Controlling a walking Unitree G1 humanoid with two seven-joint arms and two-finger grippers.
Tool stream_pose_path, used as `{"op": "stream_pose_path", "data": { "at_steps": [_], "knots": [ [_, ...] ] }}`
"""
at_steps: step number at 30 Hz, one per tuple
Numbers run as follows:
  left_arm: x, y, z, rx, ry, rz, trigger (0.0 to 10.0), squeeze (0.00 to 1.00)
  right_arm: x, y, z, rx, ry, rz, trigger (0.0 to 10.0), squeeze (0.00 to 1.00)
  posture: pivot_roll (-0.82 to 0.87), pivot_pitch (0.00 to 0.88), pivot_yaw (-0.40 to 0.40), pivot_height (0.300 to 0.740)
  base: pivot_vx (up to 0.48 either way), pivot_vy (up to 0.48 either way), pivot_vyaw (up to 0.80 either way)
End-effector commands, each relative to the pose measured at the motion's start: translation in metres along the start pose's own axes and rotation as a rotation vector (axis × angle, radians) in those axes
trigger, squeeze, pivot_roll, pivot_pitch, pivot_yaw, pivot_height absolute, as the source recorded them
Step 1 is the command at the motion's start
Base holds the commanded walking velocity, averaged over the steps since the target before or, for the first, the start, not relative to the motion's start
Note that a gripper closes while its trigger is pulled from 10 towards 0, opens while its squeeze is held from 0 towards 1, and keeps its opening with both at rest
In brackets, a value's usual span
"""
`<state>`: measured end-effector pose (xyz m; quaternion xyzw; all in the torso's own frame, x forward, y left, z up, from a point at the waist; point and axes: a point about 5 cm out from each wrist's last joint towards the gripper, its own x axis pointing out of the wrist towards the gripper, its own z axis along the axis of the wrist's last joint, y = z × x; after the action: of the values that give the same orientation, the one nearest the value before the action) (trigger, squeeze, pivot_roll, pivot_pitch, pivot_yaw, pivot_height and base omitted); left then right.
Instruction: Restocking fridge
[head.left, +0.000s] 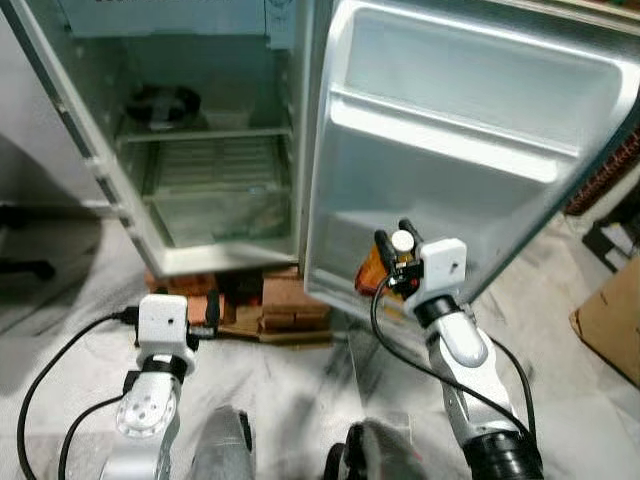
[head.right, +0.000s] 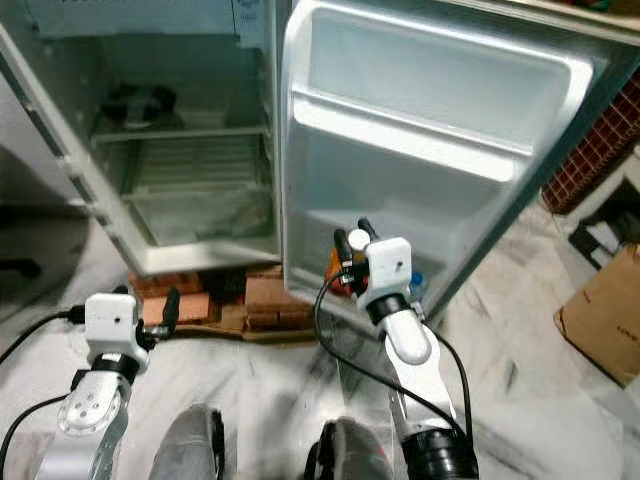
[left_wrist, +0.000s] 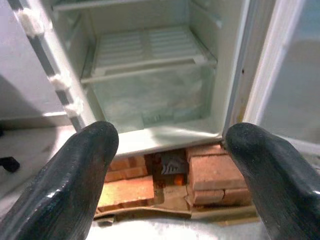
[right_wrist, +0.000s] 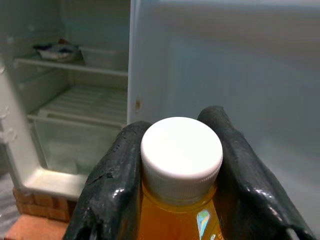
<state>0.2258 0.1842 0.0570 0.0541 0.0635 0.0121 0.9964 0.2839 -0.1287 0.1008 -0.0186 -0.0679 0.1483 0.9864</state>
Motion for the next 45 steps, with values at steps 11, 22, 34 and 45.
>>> {"op": "stream_pose_path", "data": {
  "at_steps": [11,22,34,45],
  "knots": [
    [-0.0020,0.0037,0.0028,0.009,-0.001,0.026,10.0,0.00,0.0040,-0.0003,0.0077,-0.007,-0.029,0.011,10.0,0.00,0.12,0.127,-0.080,0.638,0.000,0.000,0.00],
    [-0.0018,0.0086,0.0033,0.011,0.001,0.040,10.0,0.00,0.0050,0.0016,0.0075,0.005,-0.022,0.024,10.0,0.00,0.12,0.127,-0.082,0.638,0.025,0.000,0.00],
    [-0.0021,0.0075,0.0019,0.014,0.005,0.037,10.0,0.00,0.0062,0.0048,0.0086,0.009,-0.026,0.069,10.0,0.00,0.12,0.128,-0.086,0.638,0.368,0.000,0.00],
    [-0.0020,0.0057,0.0014,0.014,0.008,0.033,10.0,0.00,0.0053,0.0073,0.0098,0.001,-0.033,0.089,10.0,0.00,0.11,0.133,-0.083,0.638,0.413,0.000,0.00]
  ]
}}
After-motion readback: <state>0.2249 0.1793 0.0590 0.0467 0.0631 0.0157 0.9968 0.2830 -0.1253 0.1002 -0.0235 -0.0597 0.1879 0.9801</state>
